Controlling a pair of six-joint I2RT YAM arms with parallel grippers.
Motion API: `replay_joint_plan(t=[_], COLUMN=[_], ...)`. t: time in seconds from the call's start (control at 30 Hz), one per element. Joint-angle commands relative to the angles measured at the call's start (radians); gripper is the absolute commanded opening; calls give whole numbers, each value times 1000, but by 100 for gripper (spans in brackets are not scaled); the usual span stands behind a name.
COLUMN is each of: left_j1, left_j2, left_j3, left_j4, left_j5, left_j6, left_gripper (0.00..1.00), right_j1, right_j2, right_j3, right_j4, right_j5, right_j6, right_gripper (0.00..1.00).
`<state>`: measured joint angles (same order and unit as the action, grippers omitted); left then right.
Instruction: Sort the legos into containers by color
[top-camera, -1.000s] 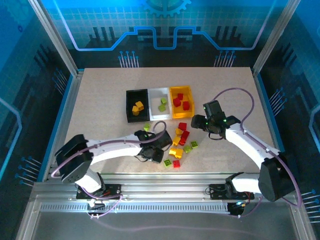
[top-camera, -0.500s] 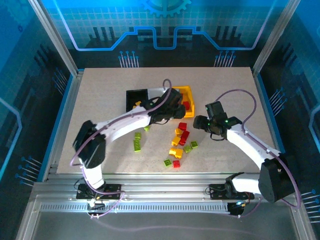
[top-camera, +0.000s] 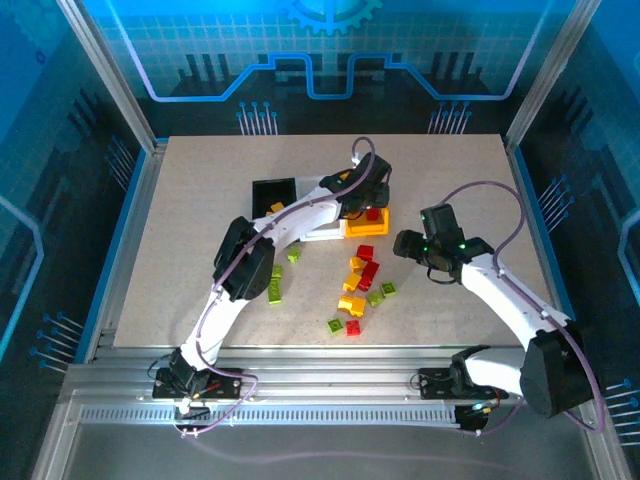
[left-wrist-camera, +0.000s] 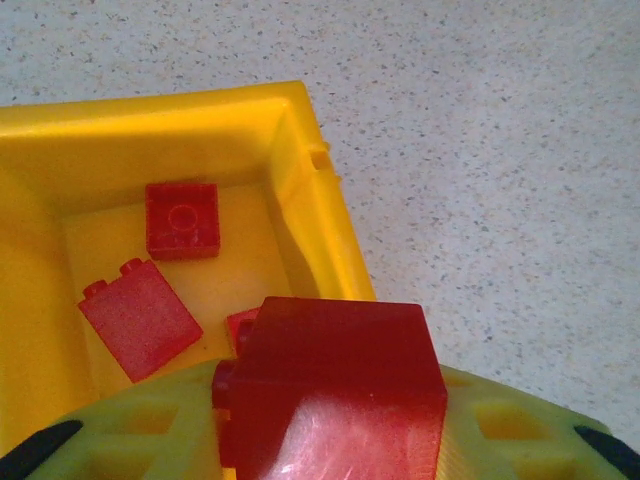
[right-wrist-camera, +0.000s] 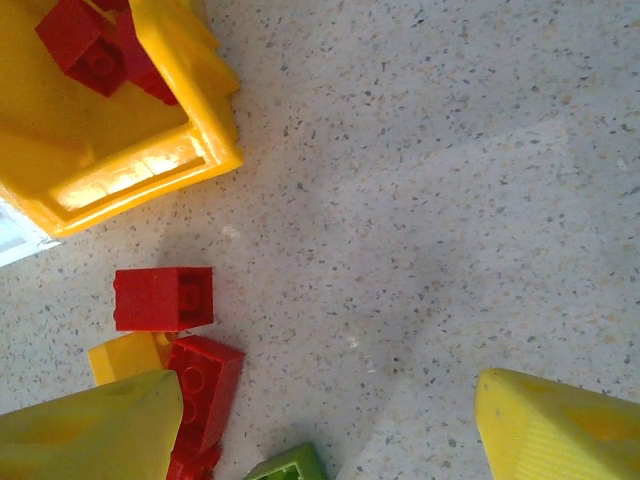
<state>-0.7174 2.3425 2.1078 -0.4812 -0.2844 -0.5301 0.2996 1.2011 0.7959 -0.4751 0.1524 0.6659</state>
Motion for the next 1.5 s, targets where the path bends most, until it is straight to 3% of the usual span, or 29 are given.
replay_joint_plan(t=[0.0, 0.7, 0.77, 0.8, 0.83, 0.9, 1.03, 1.2, 1.47], left_j1=[-4, -60, -64, -64, -64, -64, -64, -63, -51], left_j2=[37, 1, -22, -31, -41, -59, -89, -190, -546], left_j3=[50, -139, -176, -186, -194, -197, -150, -152, -490], left_j4=[-91, -103, -79, -73, -64, -53, -43, 6, 161], left_j5=[-43, -36, -29, -24, -19, -8, 27, 80, 69], left_j6=[39, 52, 47, 43, 36, 25, 3, -23, -23], left_gripper=[30, 27, 39, 48, 64, 81, 96, 99, 99], right_j1=[-23, -43, -43, -45, -43, -44, -43, -37, -32], right_j2=[-28, -59, -59, -59, -58, -50, -33, -17, 67], right_j3=[-21, -35, -35, -34, -34, -33, -28, -32, 40], right_j4=[-19, -15, -16, -17, -14, -10, -13, -37, -3], right_j5=[-3, -14, -14, -17, -22, -31, -52, -77, -94], right_j6=[-2, 5, 0, 0, -1, -1, -1, -11, -12], right_gripper=[78, 78, 78, 79, 79, 79, 79, 79, 79])
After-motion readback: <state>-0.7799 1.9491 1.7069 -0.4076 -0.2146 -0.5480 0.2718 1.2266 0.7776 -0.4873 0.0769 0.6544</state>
